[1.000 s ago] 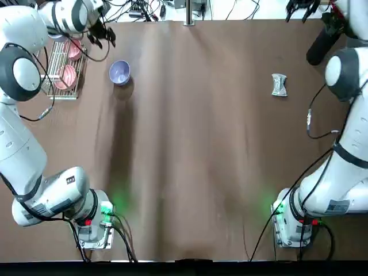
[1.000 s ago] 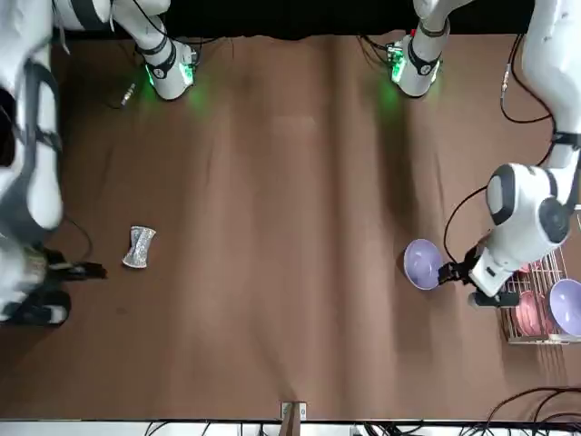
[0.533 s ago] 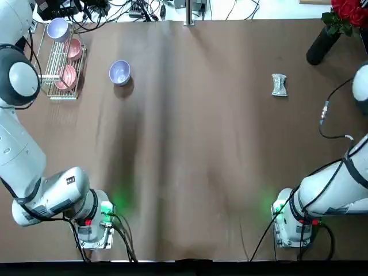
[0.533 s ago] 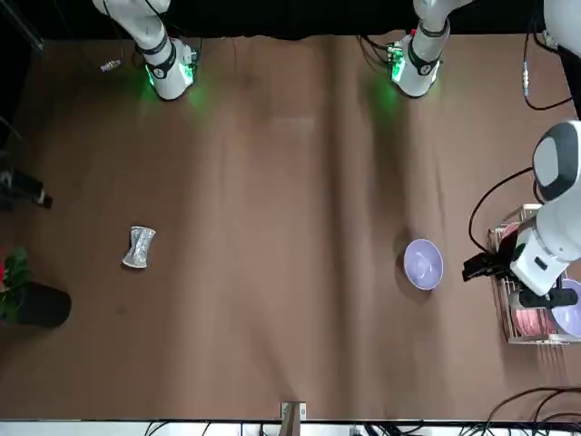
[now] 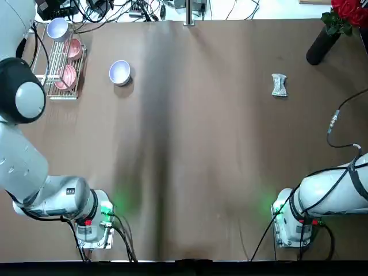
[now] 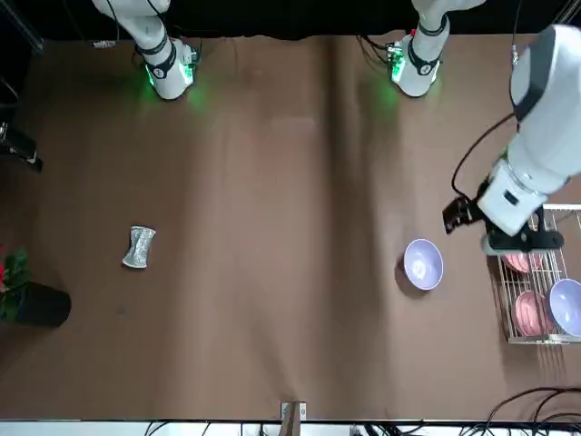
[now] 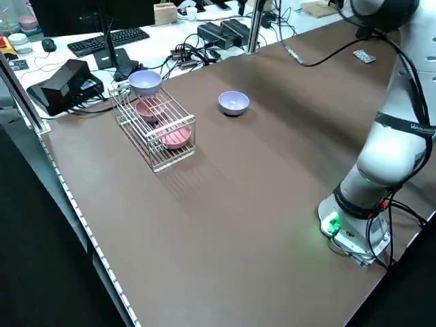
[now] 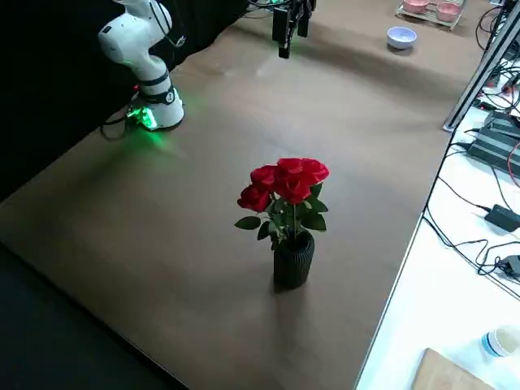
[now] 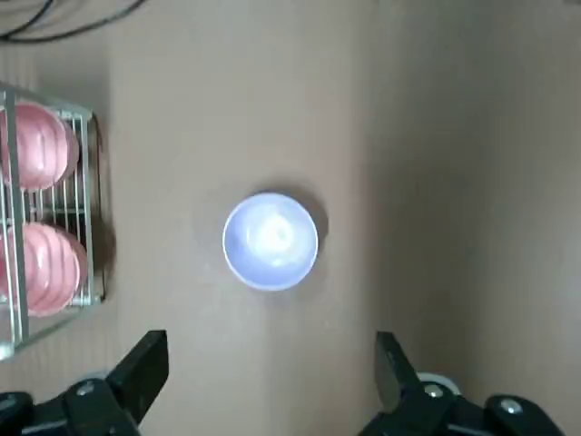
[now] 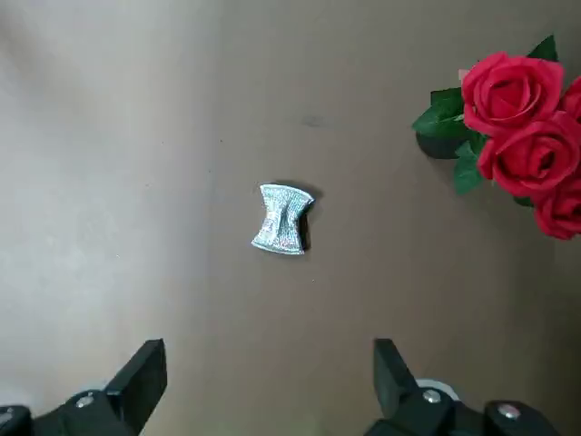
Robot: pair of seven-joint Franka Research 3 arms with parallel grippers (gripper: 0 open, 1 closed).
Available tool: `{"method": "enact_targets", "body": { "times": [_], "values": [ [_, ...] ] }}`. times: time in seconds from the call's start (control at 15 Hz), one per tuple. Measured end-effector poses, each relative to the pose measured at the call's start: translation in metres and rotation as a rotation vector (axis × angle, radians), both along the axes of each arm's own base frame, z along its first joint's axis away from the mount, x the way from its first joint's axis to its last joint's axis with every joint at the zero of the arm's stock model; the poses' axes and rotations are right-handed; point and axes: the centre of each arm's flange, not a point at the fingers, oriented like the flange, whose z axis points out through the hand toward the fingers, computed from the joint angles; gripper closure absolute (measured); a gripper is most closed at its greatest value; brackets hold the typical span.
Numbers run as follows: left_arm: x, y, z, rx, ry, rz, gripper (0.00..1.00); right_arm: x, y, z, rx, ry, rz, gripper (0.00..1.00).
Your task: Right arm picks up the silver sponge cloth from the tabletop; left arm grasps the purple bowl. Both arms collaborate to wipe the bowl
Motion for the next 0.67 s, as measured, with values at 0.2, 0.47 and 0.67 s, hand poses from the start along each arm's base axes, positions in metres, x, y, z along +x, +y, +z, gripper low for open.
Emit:
{"method": "enact_targets", "body": {
  "times": [0.2, 0.47, 0.67],
  "values": [
    [-0.011, 0.003, -0.001, -0.052, 0.010, 0.025, 0.00, 0.000, 0.001, -0.001, 0.001, 0.001, -0.027, 0.00],
    [-0.017, 0.035, -0.009, -0.085, -0.003, 0.075, 0.00, 0.000, 0.002, 0.000, 0.002, 0.003, -0.048, 0.00],
    [-0.017, 0.033, -0.008, -0.086, -0.010, 0.072, 0.00, 0.000, 0.002, -0.001, 0.002, 0.005, -0.050, 0.00]
  ]
}}
